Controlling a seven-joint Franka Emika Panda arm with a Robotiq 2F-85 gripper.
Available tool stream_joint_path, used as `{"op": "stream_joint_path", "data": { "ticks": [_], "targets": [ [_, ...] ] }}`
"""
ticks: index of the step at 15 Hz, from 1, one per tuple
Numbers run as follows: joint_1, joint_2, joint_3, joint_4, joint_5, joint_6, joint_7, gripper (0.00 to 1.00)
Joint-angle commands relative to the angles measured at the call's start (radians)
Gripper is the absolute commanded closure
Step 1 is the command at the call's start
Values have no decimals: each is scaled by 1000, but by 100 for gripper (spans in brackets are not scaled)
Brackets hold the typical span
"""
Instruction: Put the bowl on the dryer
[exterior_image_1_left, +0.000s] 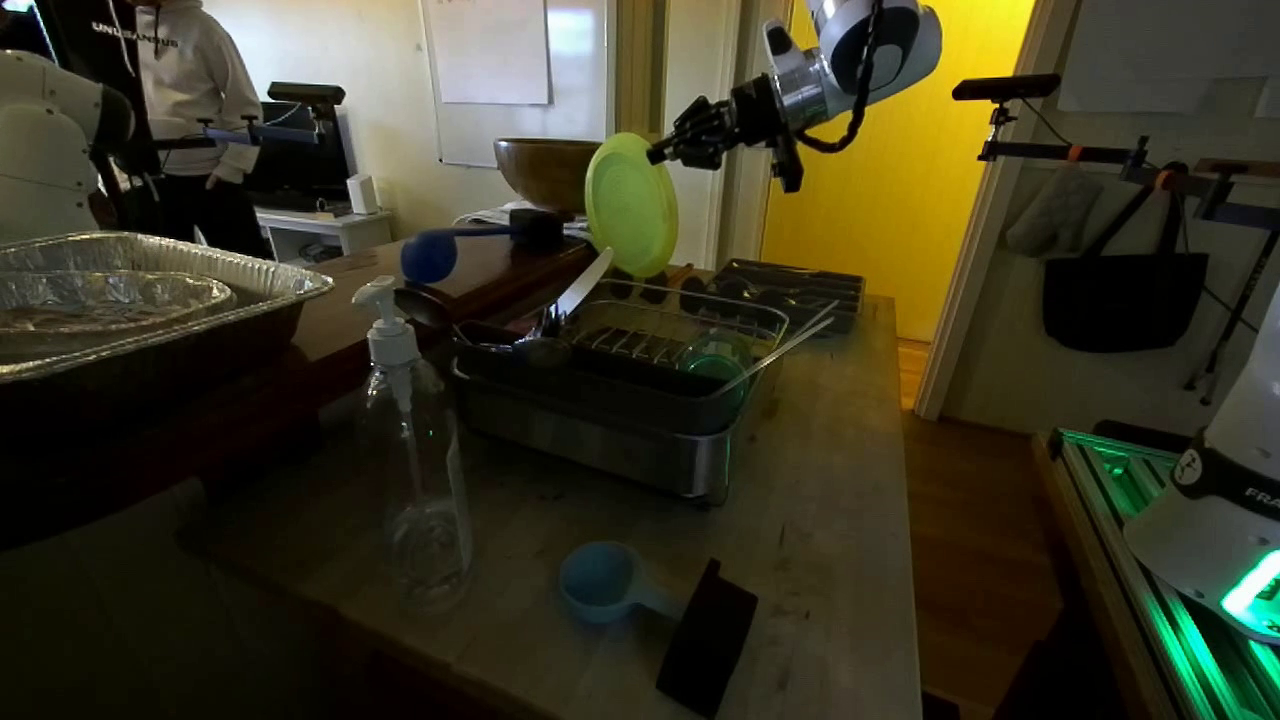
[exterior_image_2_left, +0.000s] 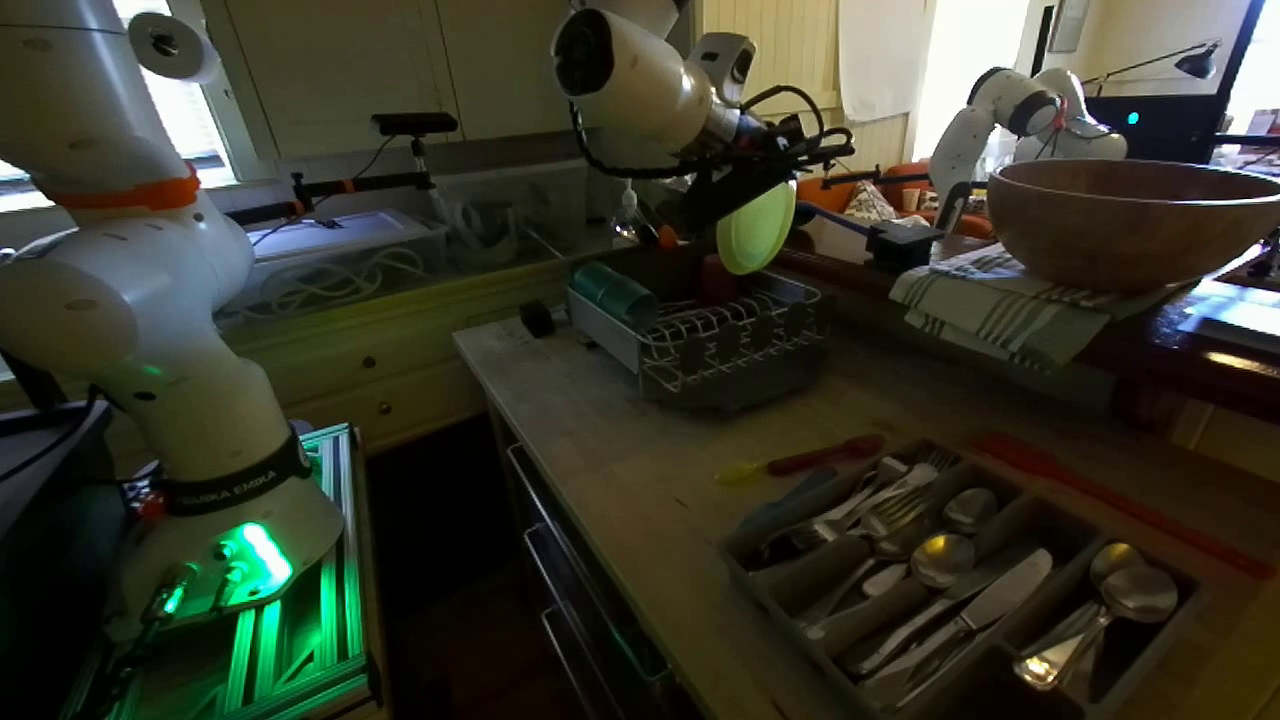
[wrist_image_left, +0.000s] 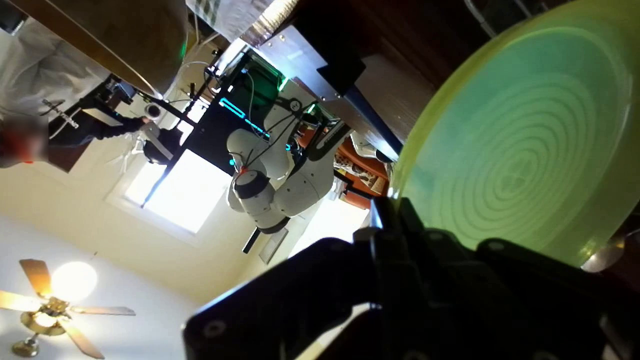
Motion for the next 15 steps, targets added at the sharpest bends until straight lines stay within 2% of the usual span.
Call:
{"op": "stream_joint_path", "data": {
  "ticks": [1,2,4,5,7,8,9,15],
  "targets": [
    [-9,-43,-13,-23,-62,-68,-11,99],
    [-8,-42,-13,-31,-32,-77,-58,99],
    [-10,-55,-13,-17,-89,-93,-9,99],
    [-8,-53,-12,-25,-61,-101,-55,99],
    [-8,-60,-8,-20,-111,-100,-12,99],
    [-6,-54,-8,-31,-91,-99,-38,99],
    [1,-40,-9,0,-85,-69,4,99],
    [1,-39,-9,1,-85,-69,10,97]
  ]
}}
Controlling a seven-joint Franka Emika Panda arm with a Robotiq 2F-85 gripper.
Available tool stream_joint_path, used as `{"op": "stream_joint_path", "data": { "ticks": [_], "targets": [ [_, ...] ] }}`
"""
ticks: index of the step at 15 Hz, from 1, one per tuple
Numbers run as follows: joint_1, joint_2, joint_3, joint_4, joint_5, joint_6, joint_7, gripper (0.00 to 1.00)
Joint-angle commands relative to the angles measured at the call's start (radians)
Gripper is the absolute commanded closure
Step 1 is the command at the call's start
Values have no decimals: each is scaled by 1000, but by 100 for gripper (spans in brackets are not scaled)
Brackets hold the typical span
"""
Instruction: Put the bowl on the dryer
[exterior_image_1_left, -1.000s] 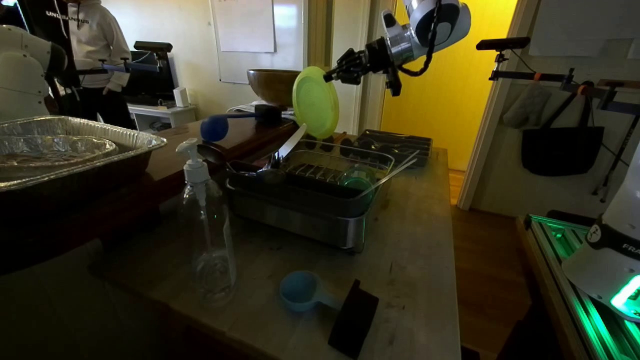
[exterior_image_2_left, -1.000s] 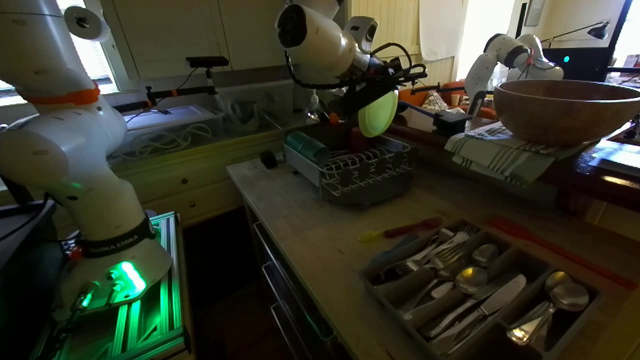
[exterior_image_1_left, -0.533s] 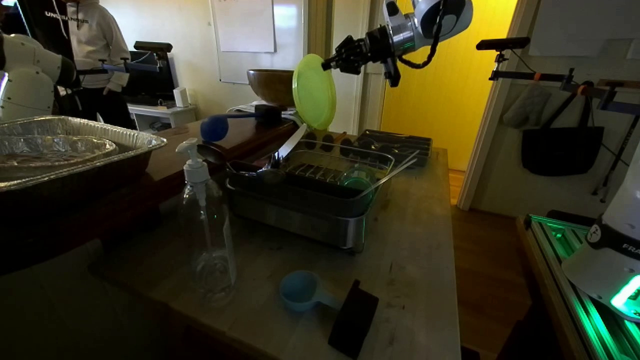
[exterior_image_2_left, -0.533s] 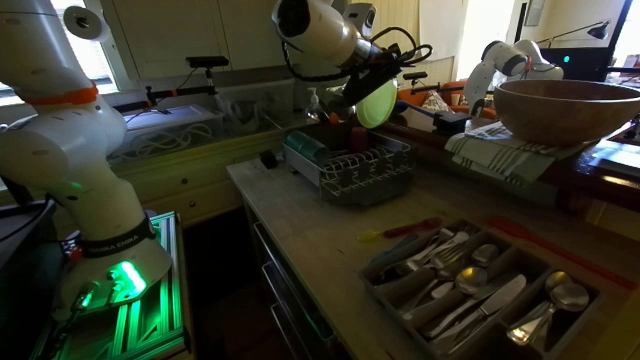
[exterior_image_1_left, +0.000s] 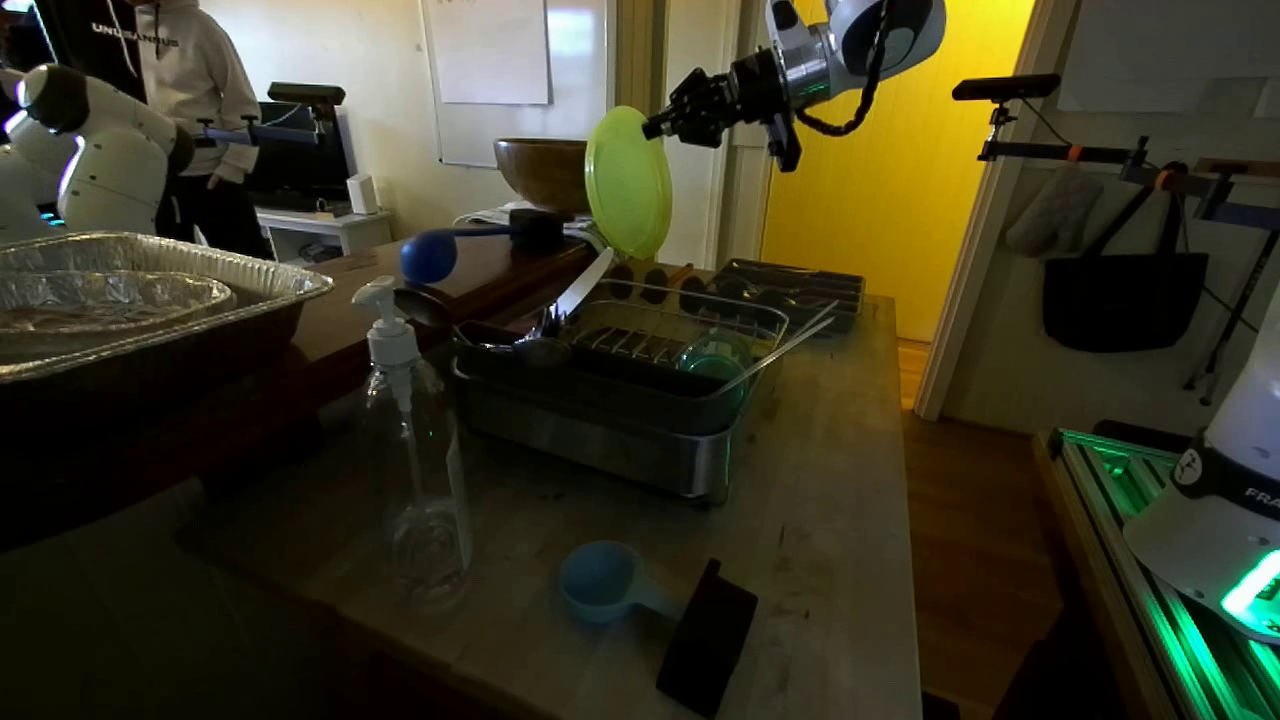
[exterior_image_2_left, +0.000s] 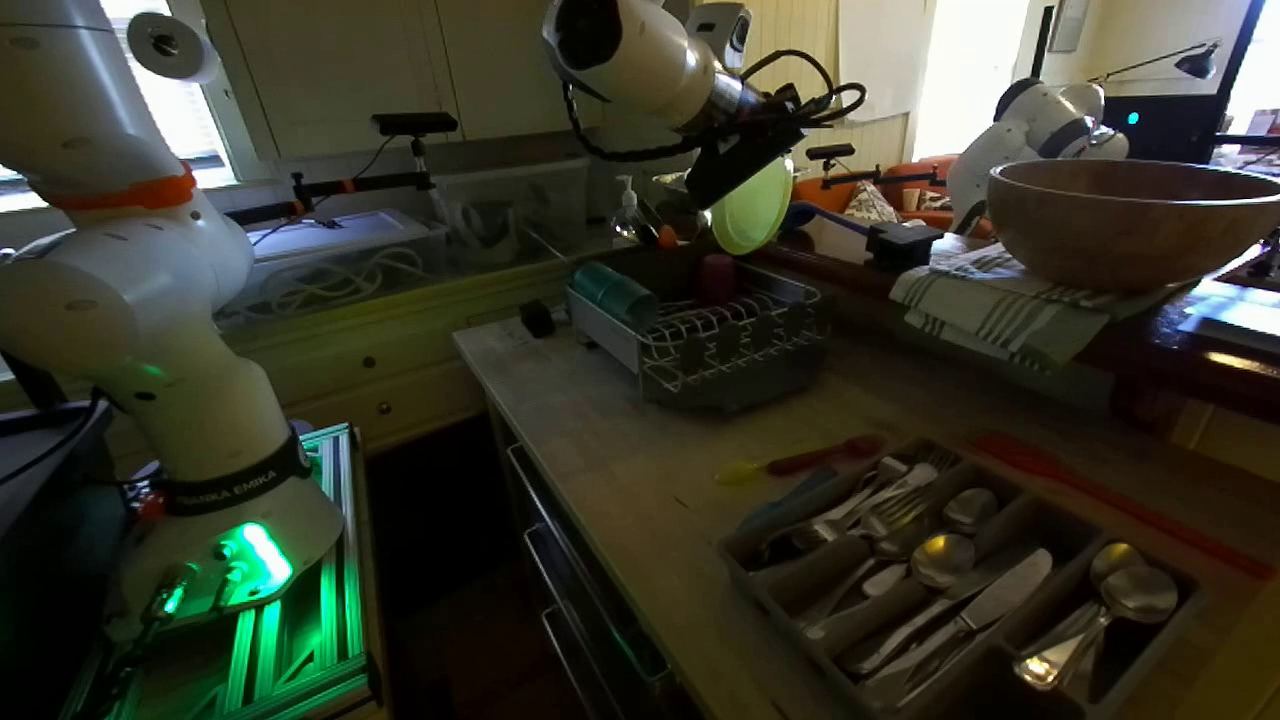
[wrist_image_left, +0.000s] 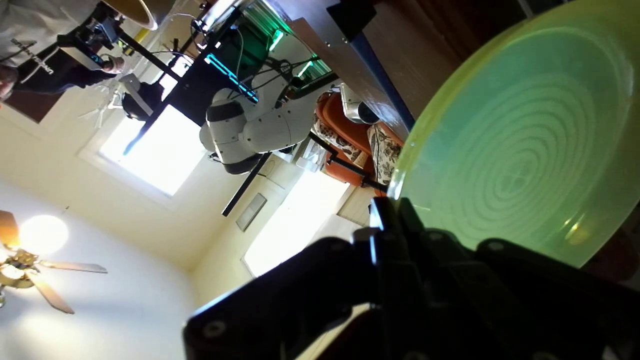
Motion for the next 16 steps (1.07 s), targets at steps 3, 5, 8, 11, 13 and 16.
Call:
{"op": "stream_joint_path", "data": {
  "ticks": [3,5,8,11,13,16],
  "targets": [
    [3,17,4,-7,-5,12,-13,99],
    [7,36,7,-14,6,16,-28,99],
    [11,63,11,-14,11,24,-42,99],
    [12,80,16,-10,14,20,-66,99],
    [17,76,14,5,-47,15,-25,99],
    [21,75,12,21,-90,6,-38,99]
  ]
}}
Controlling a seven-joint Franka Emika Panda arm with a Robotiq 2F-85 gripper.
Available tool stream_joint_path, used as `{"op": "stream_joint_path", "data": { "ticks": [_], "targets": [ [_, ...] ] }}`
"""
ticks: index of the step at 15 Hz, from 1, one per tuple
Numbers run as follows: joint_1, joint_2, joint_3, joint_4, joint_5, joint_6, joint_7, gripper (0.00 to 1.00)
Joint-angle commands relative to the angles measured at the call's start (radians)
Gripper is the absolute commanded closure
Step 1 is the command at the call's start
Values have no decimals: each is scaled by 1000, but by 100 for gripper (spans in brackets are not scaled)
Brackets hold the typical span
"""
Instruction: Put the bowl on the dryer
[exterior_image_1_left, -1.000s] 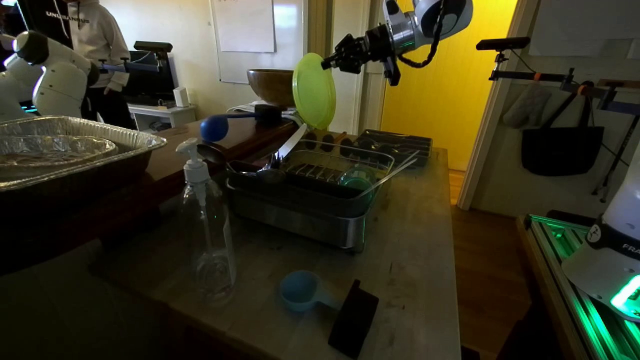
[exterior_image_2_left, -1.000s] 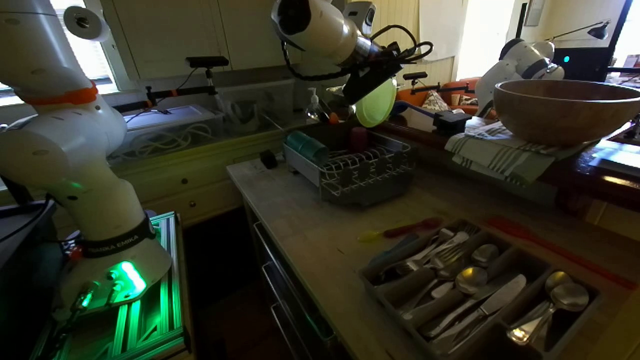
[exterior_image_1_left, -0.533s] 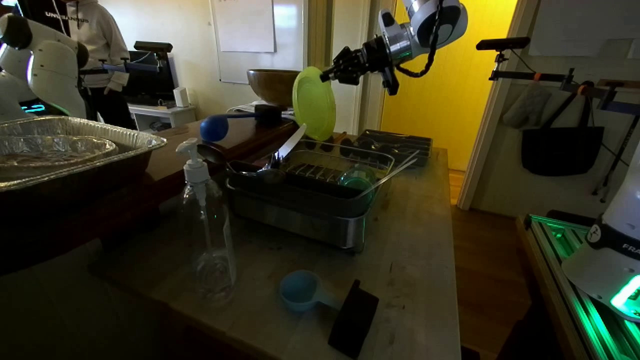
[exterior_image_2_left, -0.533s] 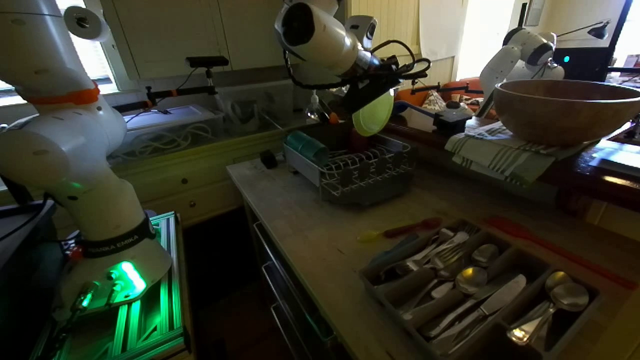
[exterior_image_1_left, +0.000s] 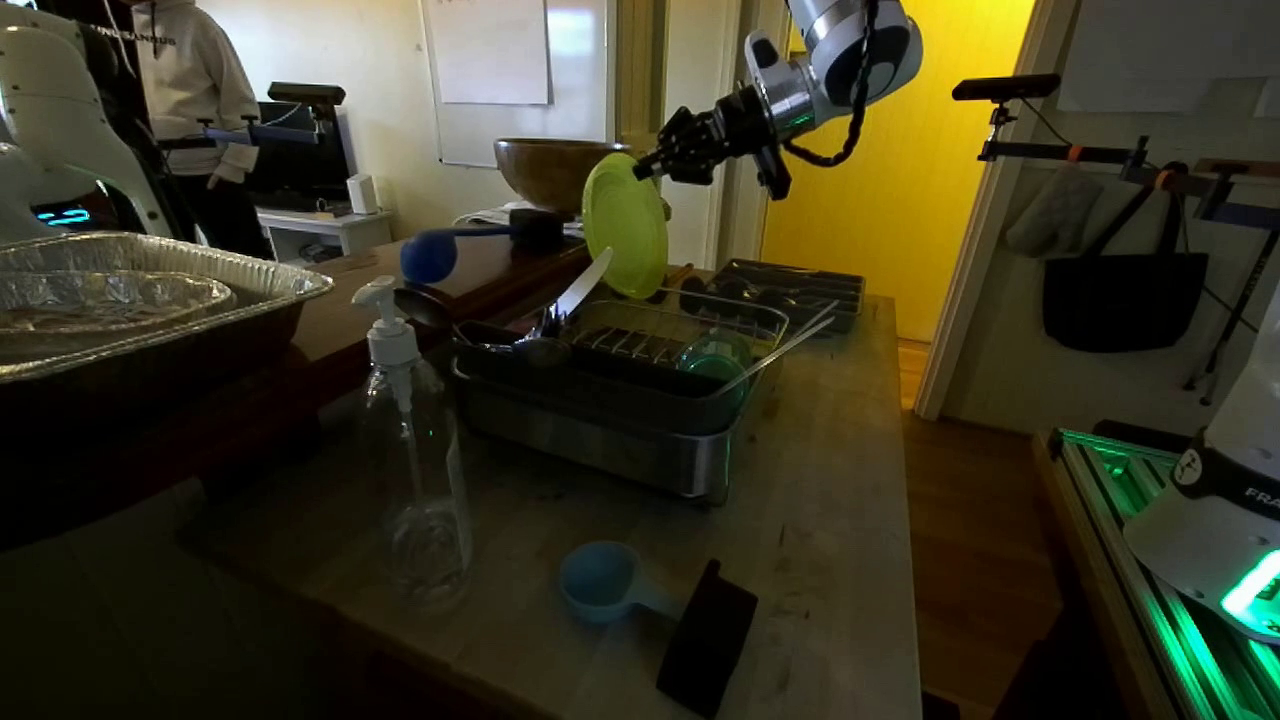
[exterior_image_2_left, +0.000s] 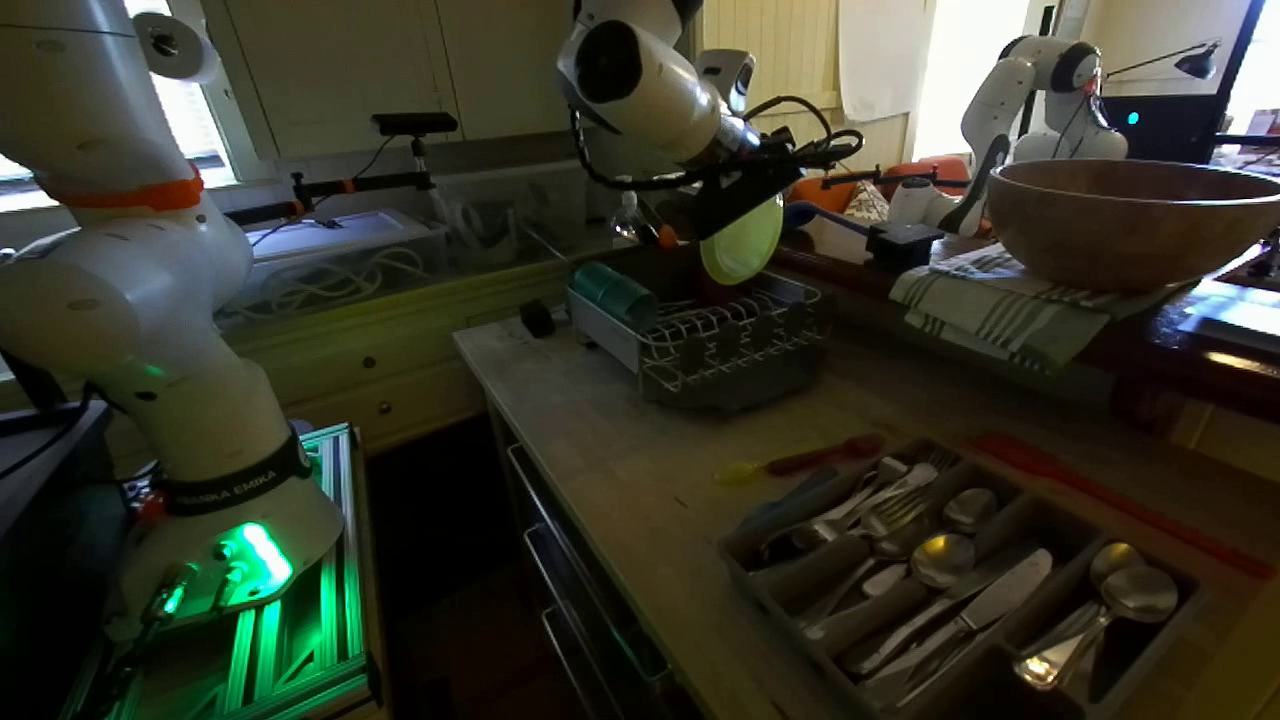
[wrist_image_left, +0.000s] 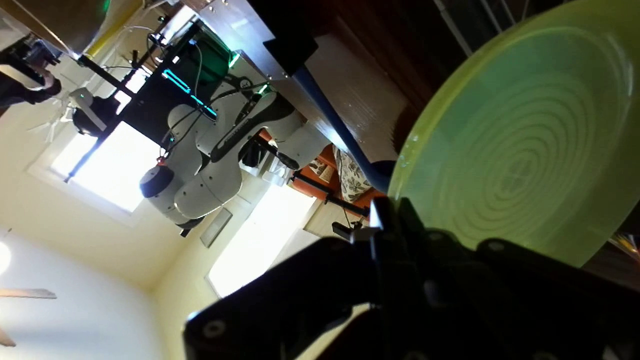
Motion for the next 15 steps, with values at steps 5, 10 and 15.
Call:
{"op": "stream_joint_path", "data": {
  "ticks": [5,10,15],
  "targets": [
    [11,18,0,20,-108,17,-30,99],
    [12,38,0,5,-163,19,-30,99],
    [10,48,0,9,-255,18,-29,99]
  ]
}}
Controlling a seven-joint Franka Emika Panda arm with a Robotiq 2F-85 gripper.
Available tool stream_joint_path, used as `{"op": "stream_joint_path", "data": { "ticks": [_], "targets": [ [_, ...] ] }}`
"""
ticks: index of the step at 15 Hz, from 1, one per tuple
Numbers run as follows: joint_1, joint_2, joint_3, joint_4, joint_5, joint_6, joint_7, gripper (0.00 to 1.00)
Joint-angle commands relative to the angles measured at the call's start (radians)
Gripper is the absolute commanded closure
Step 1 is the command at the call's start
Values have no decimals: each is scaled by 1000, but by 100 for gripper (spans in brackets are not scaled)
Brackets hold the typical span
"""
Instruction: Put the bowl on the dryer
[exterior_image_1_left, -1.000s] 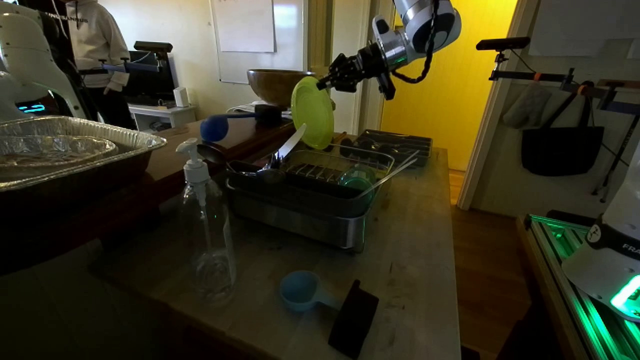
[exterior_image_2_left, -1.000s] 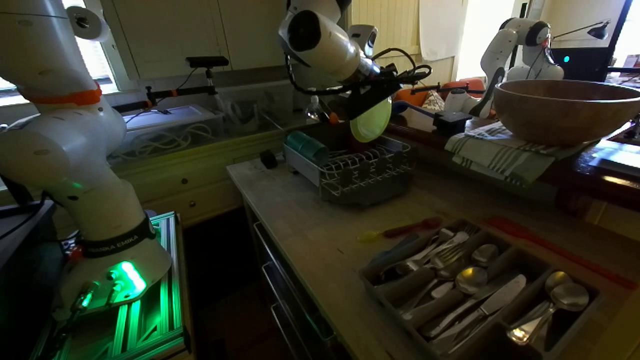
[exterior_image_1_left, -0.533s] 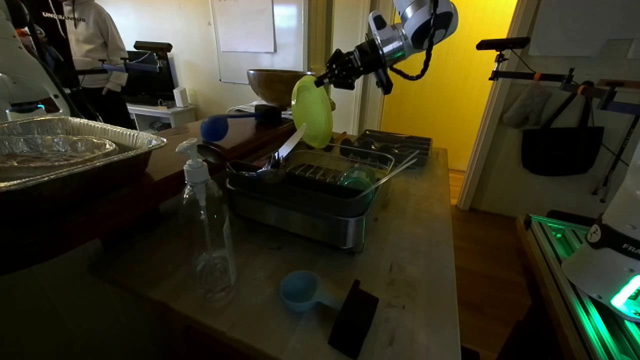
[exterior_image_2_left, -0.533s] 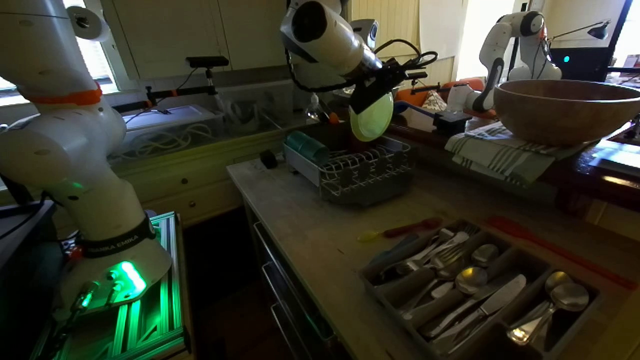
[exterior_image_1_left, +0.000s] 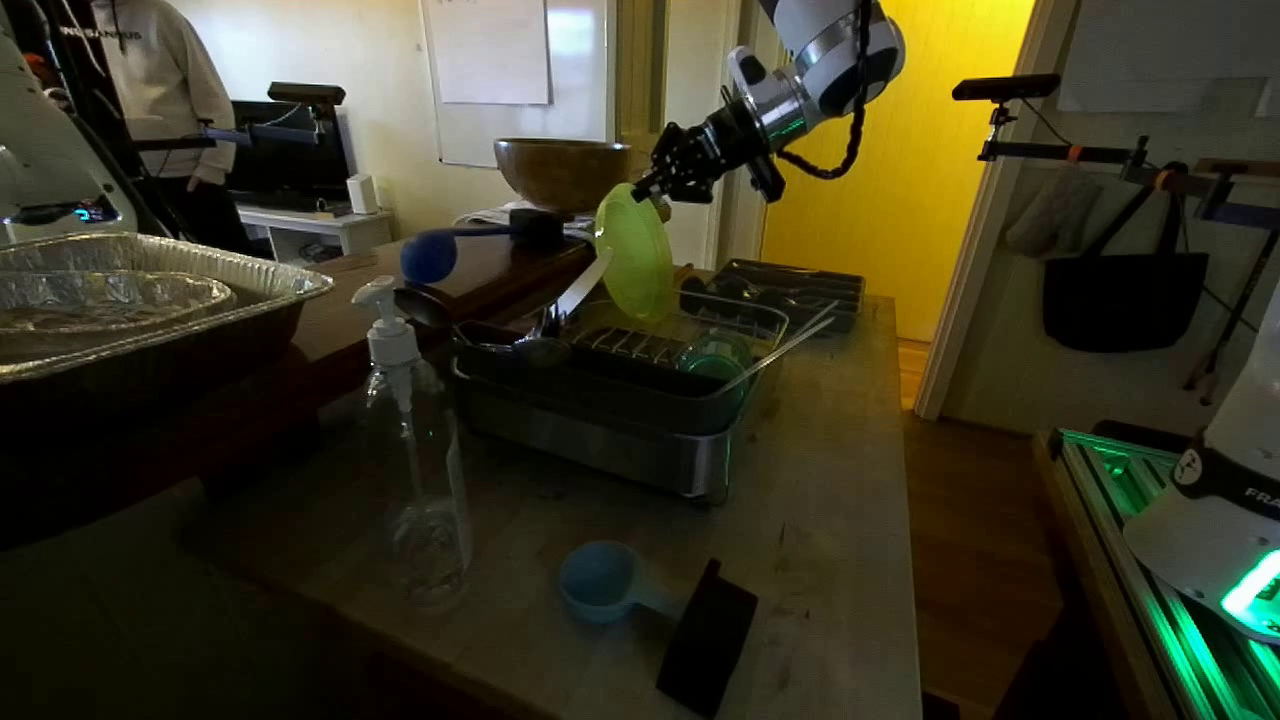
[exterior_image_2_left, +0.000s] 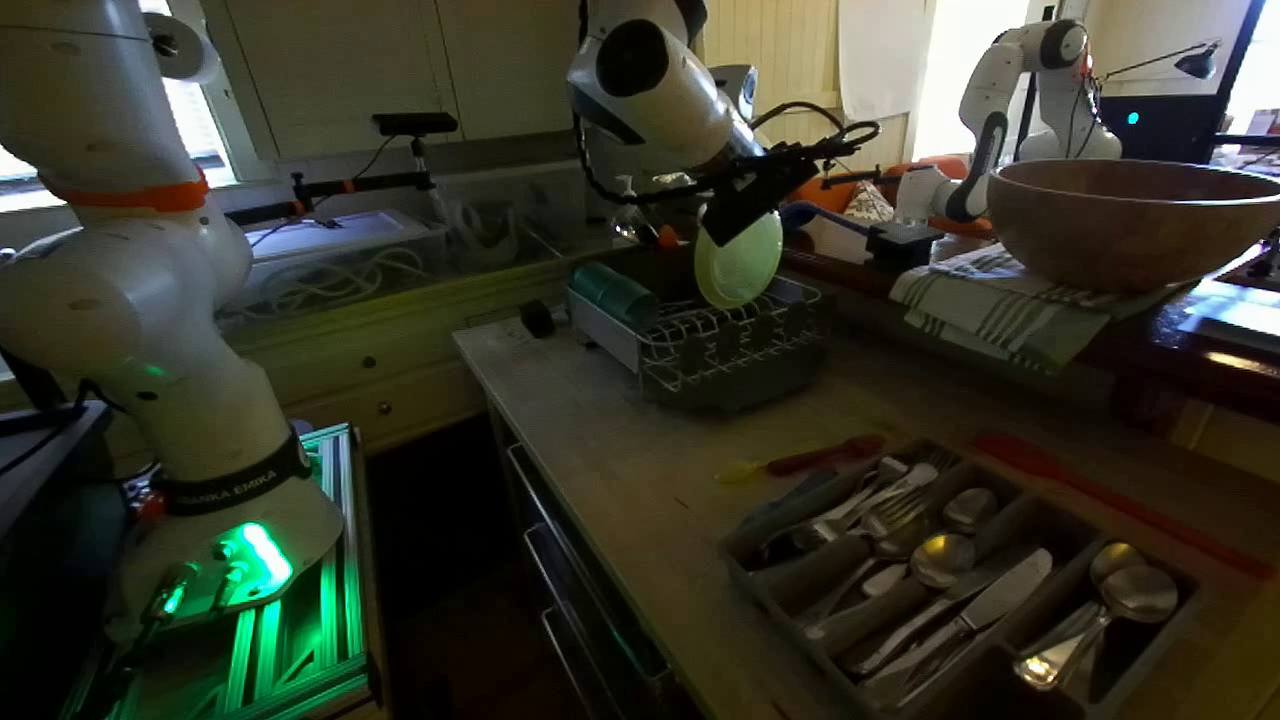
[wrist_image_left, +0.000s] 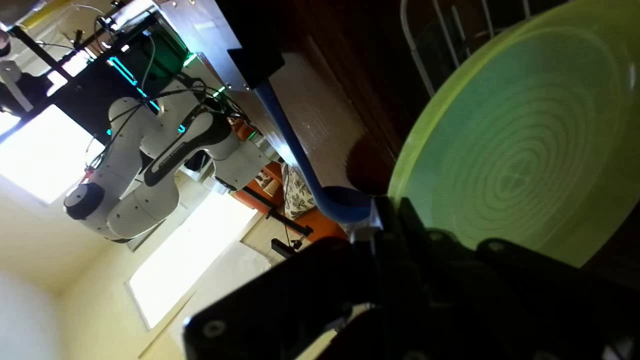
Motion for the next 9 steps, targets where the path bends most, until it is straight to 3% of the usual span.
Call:
{"op": "stream_joint_path", "data": {
  "ticks": [1,9],
  "targets": [
    [4,3,1,-2,-76,17,-29,99],
    [-3,-5,21,25,-191,26,-29,99]
  ]
}}
